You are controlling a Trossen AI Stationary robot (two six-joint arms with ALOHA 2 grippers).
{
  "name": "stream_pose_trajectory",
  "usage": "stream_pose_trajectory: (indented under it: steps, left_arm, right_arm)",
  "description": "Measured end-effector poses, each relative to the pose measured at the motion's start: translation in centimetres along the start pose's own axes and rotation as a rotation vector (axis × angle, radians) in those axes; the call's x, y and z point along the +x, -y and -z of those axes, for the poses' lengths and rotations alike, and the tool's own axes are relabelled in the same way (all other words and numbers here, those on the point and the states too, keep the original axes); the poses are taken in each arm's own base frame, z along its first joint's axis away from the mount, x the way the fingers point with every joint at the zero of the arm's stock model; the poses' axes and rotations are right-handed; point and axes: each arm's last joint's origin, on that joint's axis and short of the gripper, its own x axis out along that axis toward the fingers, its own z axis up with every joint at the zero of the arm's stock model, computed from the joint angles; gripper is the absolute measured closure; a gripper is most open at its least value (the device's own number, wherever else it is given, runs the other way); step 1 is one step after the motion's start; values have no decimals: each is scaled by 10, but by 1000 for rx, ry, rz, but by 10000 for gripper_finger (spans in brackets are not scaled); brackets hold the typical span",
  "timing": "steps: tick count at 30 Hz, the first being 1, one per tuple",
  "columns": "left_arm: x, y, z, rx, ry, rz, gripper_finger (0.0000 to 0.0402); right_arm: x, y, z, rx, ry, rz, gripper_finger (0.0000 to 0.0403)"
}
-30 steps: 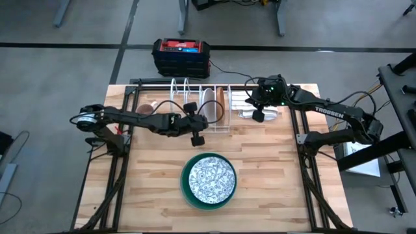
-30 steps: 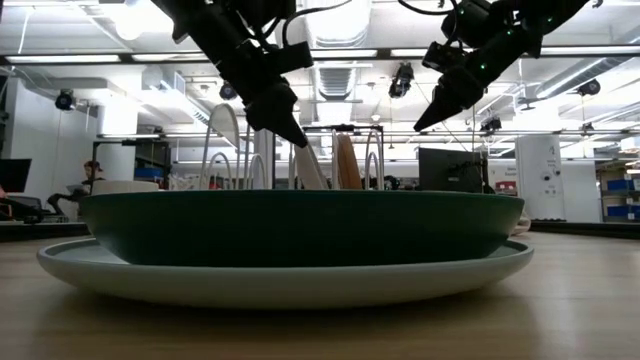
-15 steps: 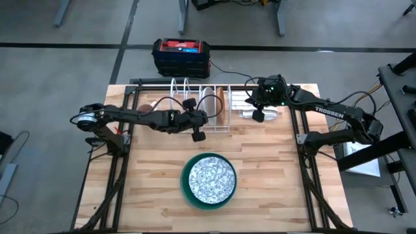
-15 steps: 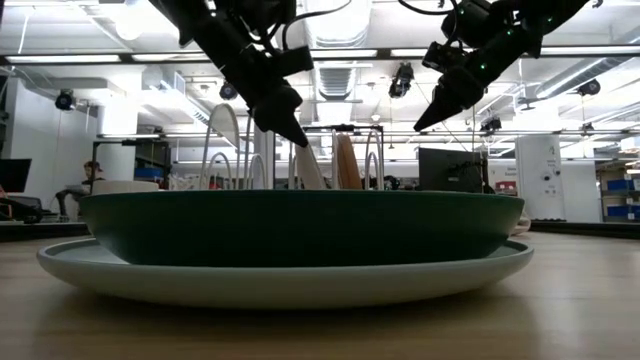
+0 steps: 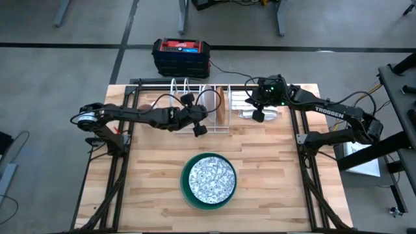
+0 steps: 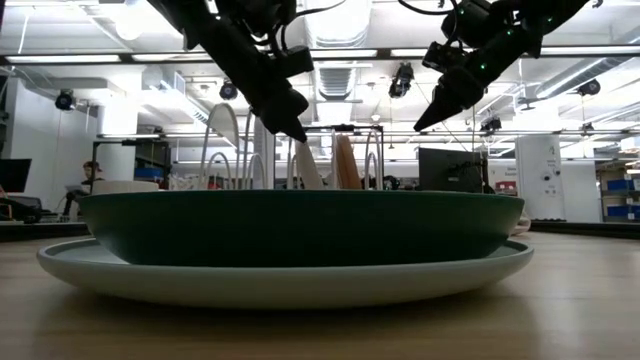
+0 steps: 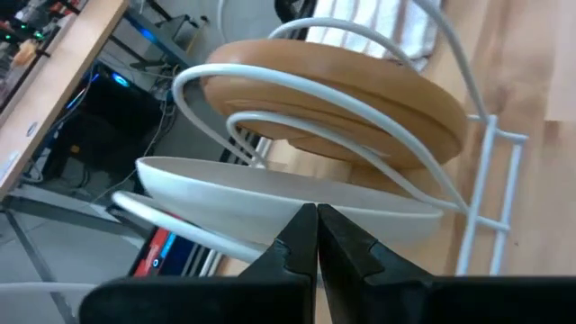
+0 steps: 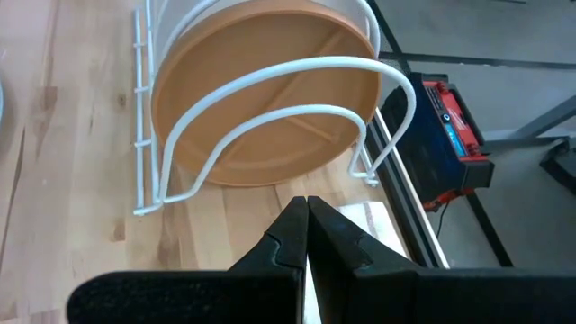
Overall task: Sort dishes
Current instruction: Put the white plate into the dishwasher rack
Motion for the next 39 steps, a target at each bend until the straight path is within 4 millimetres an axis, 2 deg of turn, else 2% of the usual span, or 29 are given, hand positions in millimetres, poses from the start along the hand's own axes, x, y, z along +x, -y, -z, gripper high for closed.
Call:
stream_pose_trajectory:
  steps: [17, 21, 24, 29, 33, 39]
  left_arm:
    - [-1, -3, -2, 19, -17, -57, 401]
    - [-9, -4, -13, 107, -25, -44, 401]
    - [-20, -9, -30, 150, -15, -30, 401]
    - [-26, -15, -52, 253, 40, 82, 401]
    - [-18, -9, -54, 325, -18, 108, 382]
    - [-3, 3, -49, 368, -103, 138, 329]
  right_arm:
    - [0, 0, 0, -6, -1, -1, 403]
    - [0, 0, 0, -5, -2, -1, 403]
    - [0, 0, 0, -5, -2, -1, 403]
    - [0, 0, 0, -18, -2, -1, 403]
    - [0, 0, 1, -18, -3, -1, 403]
    - [0, 0, 1, -19, -6, -1, 403]
